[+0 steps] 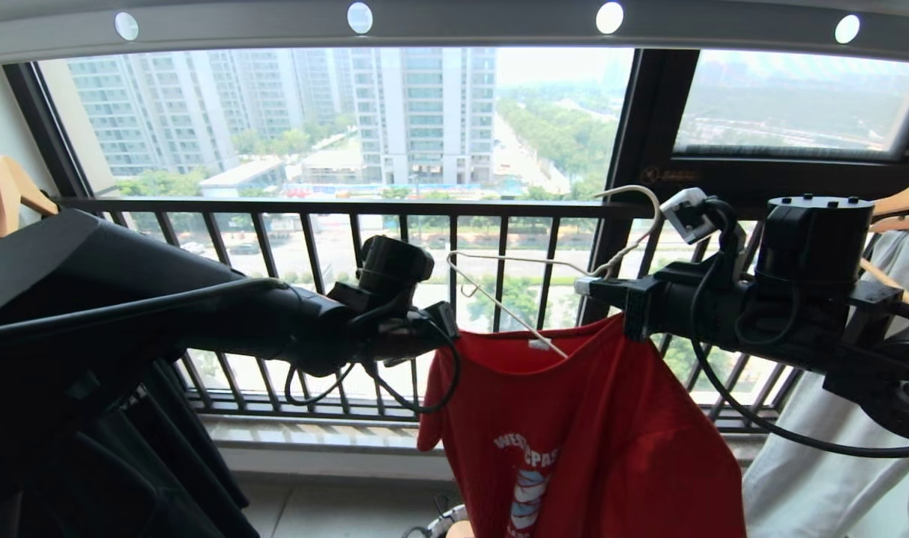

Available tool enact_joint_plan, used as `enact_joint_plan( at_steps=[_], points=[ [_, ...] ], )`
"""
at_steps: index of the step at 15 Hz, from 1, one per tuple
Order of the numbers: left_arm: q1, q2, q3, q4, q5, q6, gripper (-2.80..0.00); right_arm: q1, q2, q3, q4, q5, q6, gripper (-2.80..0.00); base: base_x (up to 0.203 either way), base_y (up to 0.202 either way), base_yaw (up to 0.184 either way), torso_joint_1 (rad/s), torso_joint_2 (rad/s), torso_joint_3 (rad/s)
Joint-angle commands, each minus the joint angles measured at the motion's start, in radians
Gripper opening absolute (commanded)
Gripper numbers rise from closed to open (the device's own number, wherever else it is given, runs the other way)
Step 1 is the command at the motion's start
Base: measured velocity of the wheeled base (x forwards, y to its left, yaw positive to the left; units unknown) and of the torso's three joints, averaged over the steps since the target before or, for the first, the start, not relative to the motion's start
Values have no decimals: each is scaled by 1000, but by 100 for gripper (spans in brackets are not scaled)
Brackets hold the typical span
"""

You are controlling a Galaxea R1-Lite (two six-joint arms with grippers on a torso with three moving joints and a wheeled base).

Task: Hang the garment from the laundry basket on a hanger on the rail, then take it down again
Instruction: Take the clothes off the clothes rack

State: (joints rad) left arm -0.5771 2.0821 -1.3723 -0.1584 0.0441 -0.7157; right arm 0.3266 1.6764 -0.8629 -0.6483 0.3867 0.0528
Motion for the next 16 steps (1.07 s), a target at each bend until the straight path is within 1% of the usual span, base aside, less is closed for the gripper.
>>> enact_joint_plan(
  at_steps=[1, 2, 4, 5, 9, 13, 15, 16],
  points=[
    [-10, 3, -12, 46, 0, -4, -280, 0, 12, 1, -5, -3, 2, -280, 0, 0, 0, 0, 0, 0],
    [-16, 2, -22, 63, 0, -4, -280, 0, 12, 1, -8, -5, 12, -280, 0, 0, 0, 0, 0, 0],
    [-28, -6, -19, 65, 0, -5, -280, 0, 17, -2, -67, -6, 90, -280, 0, 0, 0, 0, 0, 0],
    [-30, -15, -17, 65, 3, -7, -280, 0, 30, -2, -101, -9, 117, -280, 0, 0, 0, 0, 0, 0],
    [-36, -23, -14, 65, 3, -7, -280, 0, 42, -18, -127, -71, 129, -280, 0, 0, 0, 0, 0, 0],
    [-42, -21, -13, 66, 1, -11, -280, 0, 42, -19, -164, -96, 146, -280, 0, 0, 0, 0, 0, 0],
    [-61, -25, -11, 83, 0, -14, -280, 0, 40, -19, -203, -119, 149, -280, 0, 0, 0, 0, 0, 0],
    [-68, -24, -11, 89, 0, -14, -280, 1, 39, -19, -219, -124, 164, -280, 0, 0, 0, 0, 0, 0]
  ],
)
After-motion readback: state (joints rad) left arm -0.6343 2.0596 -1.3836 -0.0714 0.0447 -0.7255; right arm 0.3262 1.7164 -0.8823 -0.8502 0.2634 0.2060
